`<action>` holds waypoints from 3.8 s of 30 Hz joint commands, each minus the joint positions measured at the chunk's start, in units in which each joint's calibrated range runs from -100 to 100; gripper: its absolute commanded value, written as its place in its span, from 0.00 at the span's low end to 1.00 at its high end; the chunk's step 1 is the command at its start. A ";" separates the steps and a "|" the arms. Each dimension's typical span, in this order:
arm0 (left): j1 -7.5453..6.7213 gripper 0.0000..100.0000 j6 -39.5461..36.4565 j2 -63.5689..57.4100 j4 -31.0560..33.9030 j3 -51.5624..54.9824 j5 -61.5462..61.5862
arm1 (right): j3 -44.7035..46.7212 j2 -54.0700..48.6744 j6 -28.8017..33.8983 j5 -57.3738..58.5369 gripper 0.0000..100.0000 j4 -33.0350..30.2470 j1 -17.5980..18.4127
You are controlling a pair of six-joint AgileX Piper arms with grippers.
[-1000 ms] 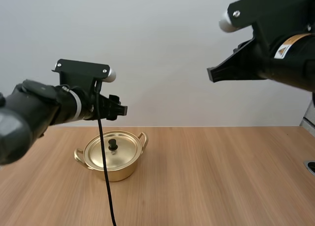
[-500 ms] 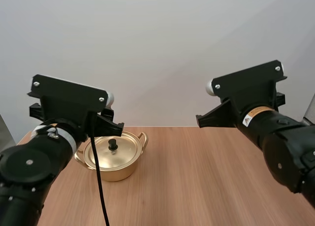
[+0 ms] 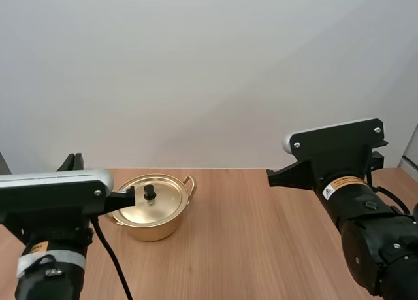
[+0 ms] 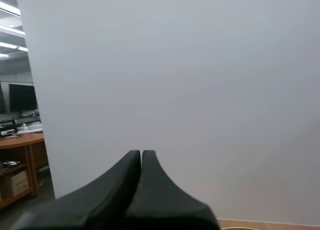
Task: Open the pot, put the car inside, and close it
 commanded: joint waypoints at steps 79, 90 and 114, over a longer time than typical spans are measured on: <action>0.03 0.00 3.99 1.35 -8.89 0.39 17.67 | 14.54 -27.08 -1.04 -4.36 0.00 6.58 0.46; 0.03 0.00 3.99 1.35 -8.89 0.39 17.67 | 14.54 -27.08 -1.04 -5.23 0.00 6.58 0.46; 0.03 0.00 4.15 1.35 -8.24 0.39 16.36 | 14.54 -27.08 -45.11 -6.75 0.00 52.71 0.46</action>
